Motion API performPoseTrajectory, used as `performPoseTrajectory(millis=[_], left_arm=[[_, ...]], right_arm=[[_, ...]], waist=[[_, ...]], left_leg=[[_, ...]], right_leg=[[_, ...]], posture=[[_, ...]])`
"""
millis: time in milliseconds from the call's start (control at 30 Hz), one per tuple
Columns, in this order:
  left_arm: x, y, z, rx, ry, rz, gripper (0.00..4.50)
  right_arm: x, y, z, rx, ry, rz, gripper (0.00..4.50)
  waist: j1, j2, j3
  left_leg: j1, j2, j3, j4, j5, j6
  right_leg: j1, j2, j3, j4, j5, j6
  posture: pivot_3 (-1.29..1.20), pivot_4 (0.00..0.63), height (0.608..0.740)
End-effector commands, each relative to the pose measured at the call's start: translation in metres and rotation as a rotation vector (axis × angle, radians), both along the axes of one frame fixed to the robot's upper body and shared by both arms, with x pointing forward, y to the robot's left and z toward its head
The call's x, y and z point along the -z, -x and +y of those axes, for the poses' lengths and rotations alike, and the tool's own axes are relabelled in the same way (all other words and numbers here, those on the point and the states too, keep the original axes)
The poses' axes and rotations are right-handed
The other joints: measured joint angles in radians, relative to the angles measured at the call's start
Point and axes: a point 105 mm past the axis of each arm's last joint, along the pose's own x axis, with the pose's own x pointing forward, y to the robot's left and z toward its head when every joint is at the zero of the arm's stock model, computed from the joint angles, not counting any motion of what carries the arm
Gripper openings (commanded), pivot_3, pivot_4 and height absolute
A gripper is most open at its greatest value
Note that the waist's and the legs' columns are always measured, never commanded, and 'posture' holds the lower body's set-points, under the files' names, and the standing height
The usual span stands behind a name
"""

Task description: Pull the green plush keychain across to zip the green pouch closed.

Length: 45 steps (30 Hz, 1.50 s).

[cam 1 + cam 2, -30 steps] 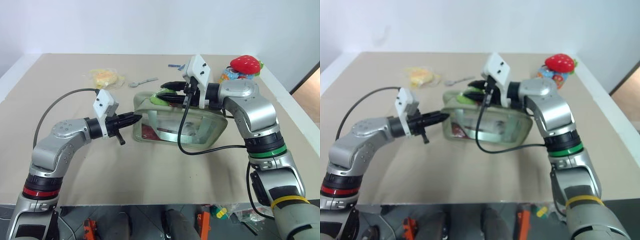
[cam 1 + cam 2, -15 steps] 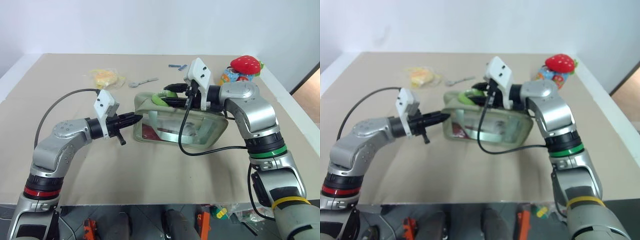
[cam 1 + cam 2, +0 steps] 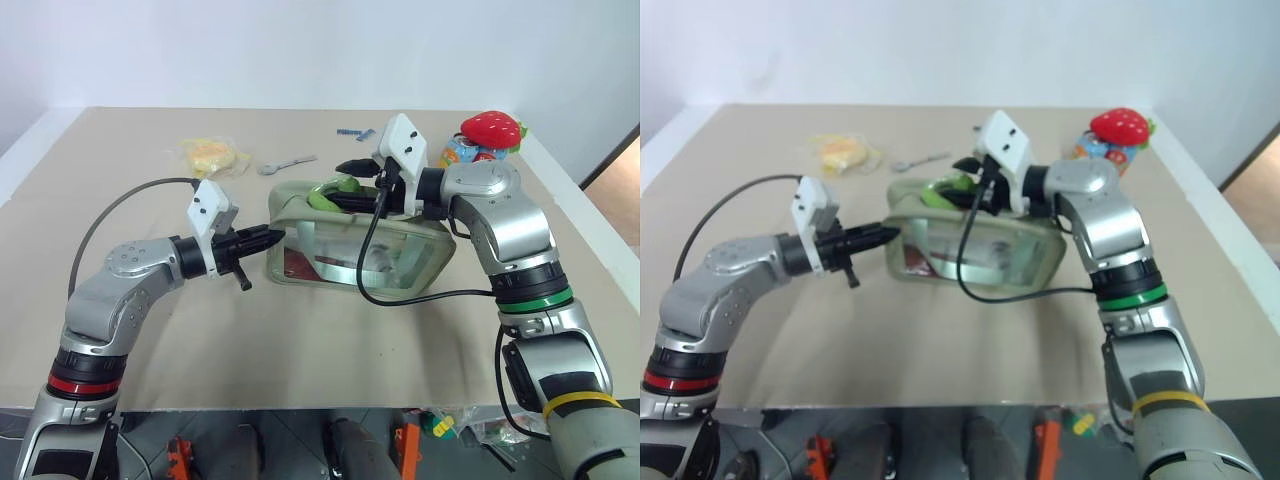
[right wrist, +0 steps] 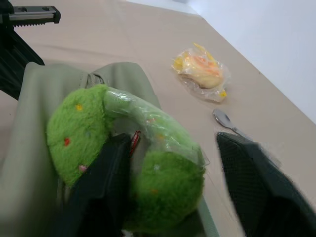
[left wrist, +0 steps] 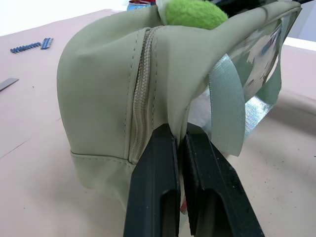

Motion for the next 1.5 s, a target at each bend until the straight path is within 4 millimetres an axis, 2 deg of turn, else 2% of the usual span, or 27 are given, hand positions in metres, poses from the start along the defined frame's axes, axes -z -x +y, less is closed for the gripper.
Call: performPoseTrajectory(millis=[33,100,167,300,533,800,1167,1333,1500], left_arm=[[-0.007,0.005,-0.004,0.028,-0.007,-0.041,0.0],[-0.008,0.005,-0.004,0.029,-0.006,-0.042,0.0],[-0.009,0.004,-0.004,0.03,-0.005,-0.043,0.0],[-0.013,0.001,-0.005,0.019,0.018,-0.049,0.0],[-0.022,-0.011,-0.004,-0.059,0.073,-0.064,0.0],[-0.033,-0.017,-0.006,-0.103,0.131,-0.069,0.0],[-0.03,-0.019,-0.009,-0.114,0.131,-0.051,0.0],[-0.033,-0.02,-0.013,-0.117,0.173,-0.036,0.0],[-0.034,-0.023,-0.008,-0.147,0.181,-0.031,0.0]], right_arm=[[-0.029,0.001,-0.004,0.008,-0.067,-0.074,1.14],[-0.029,0.002,-0.005,0.007,-0.065,-0.074,0.46],[-0.028,0.002,-0.006,0.008,-0.063,-0.078,0.04],[-0.033,0.005,-0.009,0.006,-0.079,-0.117,0.04],[-0.058,0.017,-0.012,-0.031,-0.158,-0.272,0.04],[-0.073,0.03,-0.029,-0.011,-0.208,-0.371,0.04],[-0.082,0.028,-0.053,0.08,-0.223,-0.432,0.04],[-0.091,0.031,-0.051,0.079,-0.254,-0.458,0.04],[-0.088,0.027,-0.057,0.104,-0.233,-0.461,0.04]], waist=[[0.0,0.0,0.0],[0.0,0.0,0.0],[0.0,0.0,0.0],[0.0,0.0,0.0],[0.0,0.0,0.0],[0.0,0.0,0.0],[0.0,0.0,0.0],[0.0,0.0,0.0],[-0.001,0.0,0.0]], left_leg=[[0.0,0.0,0.0,0.0,0.0,0.0],[0.0,0.0,0.0,0.0,0.0,0.0],[0.0,0.0,0.0,0.0,0.0,0.0],[0.0,0.0,0.0,0.0,0.0,0.0],[0.0,0.0,0.0,0.0,0.0,0.0],[0.0,0.0,0.0,0.0,0.0,0.0],[0.0,0.0,0.0,0.0,0.0,0.0],[0.0,0.0,0.0,0.0,0.0,0.0],[0.0,0.0,0.0,0.0,0.001,0.0]], right_leg=[[0.0,0.0,0.0,0.0,0.0,0.0],[0.0,0.0,0.0,0.0,0.0,0.0],[0.0,0.0,0.0,0.0,0.0,0.0],[0.0,0.0,0.0,0.0,0.0,0.0],[0.0,0.0,0.0,0.0,0.0,0.0],[0.0,0.0,0.001,0.0,0.001,0.0],[0.0,0.0,0.001,0.0,0.001,0.0],[0.0,0.0,0.001,0.0,0.001,0.0],[0.0,0.0,0.001,0.0,0.001,0.0]], posture=[[0.0,0.15,0.74],[0.0,0.15,0.74],[0.0,0.15,0.74],[0.0,0.15,0.74],[0.0,0.15,0.74],[0.0,0.15,0.74],[0.0,0.15,0.74],[0.0,0.15,0.74],[0.0,0.15,0.74]])
